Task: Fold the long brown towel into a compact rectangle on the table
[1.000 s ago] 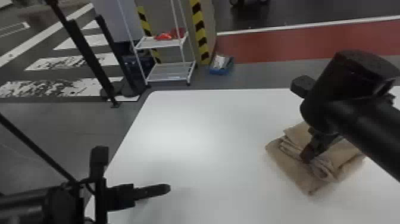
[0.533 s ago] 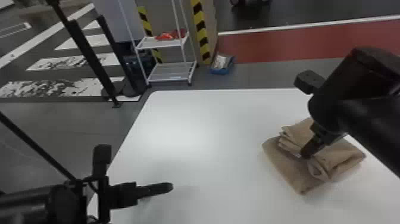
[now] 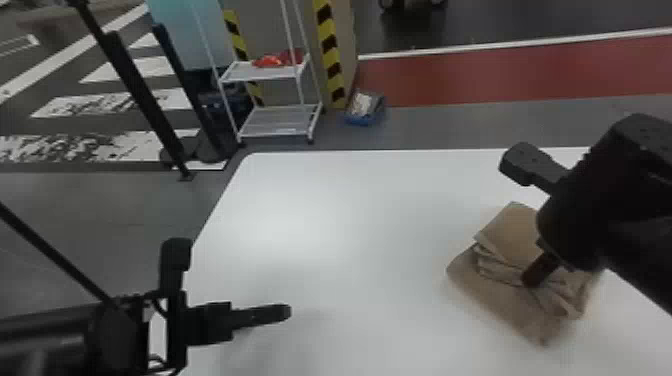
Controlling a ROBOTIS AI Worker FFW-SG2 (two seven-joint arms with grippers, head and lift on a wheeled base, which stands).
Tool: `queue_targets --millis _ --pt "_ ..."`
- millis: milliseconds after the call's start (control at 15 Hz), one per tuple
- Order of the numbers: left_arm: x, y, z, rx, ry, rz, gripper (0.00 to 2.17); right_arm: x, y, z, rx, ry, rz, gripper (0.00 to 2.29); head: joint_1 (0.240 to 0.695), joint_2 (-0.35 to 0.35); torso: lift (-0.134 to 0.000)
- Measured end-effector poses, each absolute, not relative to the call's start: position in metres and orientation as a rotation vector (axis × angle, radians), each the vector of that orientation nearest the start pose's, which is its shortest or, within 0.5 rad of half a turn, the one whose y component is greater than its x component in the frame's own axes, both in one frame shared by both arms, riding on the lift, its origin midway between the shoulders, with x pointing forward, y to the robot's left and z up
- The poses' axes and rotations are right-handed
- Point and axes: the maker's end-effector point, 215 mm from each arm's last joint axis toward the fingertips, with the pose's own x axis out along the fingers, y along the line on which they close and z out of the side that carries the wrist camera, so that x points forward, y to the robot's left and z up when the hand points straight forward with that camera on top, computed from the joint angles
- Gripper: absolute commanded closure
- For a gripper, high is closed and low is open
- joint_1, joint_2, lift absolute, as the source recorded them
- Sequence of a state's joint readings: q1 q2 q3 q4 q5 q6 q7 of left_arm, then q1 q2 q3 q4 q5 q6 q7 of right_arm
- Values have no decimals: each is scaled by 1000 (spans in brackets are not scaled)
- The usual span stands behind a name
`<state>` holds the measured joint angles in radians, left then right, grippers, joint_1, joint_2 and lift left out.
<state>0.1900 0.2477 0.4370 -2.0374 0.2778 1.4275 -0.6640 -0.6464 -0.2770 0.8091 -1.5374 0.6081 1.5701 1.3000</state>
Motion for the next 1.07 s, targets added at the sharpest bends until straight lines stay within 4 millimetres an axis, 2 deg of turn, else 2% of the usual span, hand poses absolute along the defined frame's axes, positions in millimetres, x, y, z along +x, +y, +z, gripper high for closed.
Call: queue_targets --millis 267,400,533,667,1067 --pt "381 308 -464 -434 970 -329 87 493 -159 -425 -562 1258 703 1295 695 201 -123" --pt "383 291 -464 -430 973 -368 87 494 -159 -423 -571 1238 741 1298 695 173 -123" --pt "386 269 -464 -422 968 -410 87 495 -146 -423 -595 1201 812 1298 695 158 -123" --pt "392 257 -463 -414 963 -427 87 496 -127 -423 -654 1153 883 1298 695 162 -123" --pt "397 254 -460 -413 953 -427 87 488 -93 -417 -784 1070 968 1295 695 200 -123"
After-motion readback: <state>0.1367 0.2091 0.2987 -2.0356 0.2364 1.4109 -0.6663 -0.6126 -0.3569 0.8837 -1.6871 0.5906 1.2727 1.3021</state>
